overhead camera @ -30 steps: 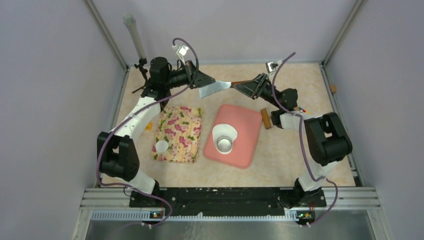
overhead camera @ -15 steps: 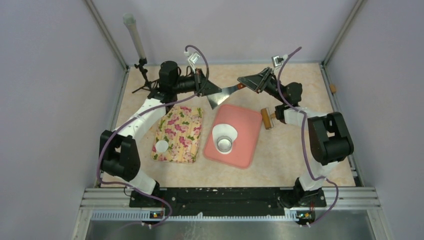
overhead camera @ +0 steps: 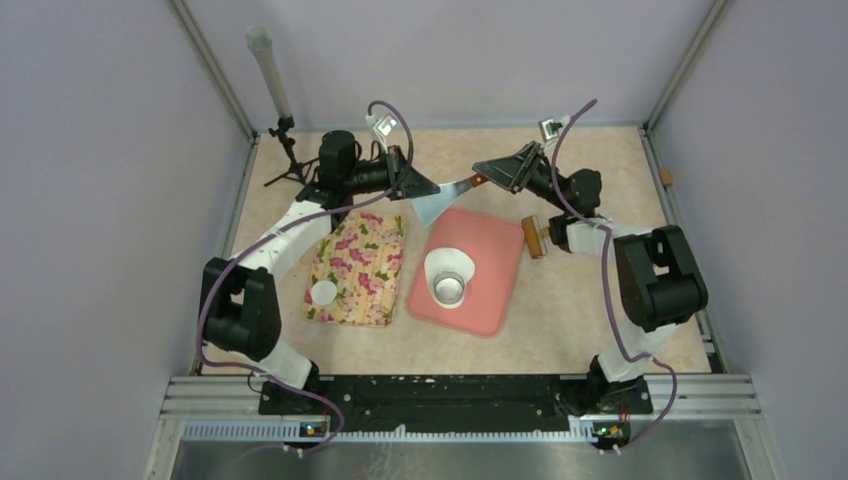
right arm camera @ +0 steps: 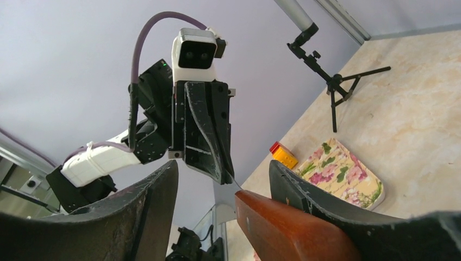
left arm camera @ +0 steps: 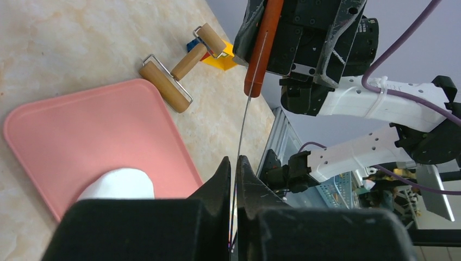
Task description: Roll out the dumpling wrappers from the dough
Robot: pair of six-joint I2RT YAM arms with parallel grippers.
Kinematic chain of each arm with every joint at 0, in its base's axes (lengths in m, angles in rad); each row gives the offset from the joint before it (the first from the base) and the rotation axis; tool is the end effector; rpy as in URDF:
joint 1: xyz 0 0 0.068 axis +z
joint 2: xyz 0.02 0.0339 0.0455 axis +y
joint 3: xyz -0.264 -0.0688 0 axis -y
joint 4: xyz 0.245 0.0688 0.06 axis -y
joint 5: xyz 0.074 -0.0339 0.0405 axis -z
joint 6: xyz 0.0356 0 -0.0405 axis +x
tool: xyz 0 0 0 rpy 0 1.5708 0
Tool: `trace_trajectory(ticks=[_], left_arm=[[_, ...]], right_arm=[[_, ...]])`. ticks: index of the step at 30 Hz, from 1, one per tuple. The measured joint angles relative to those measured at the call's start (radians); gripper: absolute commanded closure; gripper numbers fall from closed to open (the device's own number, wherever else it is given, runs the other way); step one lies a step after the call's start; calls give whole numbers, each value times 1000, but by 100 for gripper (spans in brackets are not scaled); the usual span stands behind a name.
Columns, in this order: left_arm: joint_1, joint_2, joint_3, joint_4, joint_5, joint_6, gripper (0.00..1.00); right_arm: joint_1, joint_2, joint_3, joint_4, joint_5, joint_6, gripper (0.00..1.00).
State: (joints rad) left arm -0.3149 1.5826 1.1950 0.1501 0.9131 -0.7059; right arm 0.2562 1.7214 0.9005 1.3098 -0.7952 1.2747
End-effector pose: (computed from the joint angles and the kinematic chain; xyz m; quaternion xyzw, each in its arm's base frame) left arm 0.3390 -0.1401 0.3179 0.1304 0.7449 -0.5735 0.3150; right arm 0.3397 0.1153 0.2826 -0.0583 0.5764 0.6914 0.4317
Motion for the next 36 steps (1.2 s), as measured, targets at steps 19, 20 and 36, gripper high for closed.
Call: trace_trajectory(ticks=[19,20,36], left_arm=[[59,-10,-71,128,66,-133,100],[59,-10,-71,130,66,-134,99],[105,64,78,-210,-210,90,1]], right_arm=[[37,0,-26,-31,84,-7,100],[37,0,-26,-31,85,-10,100],[37,-279,241,-1012,83,-897,100]])
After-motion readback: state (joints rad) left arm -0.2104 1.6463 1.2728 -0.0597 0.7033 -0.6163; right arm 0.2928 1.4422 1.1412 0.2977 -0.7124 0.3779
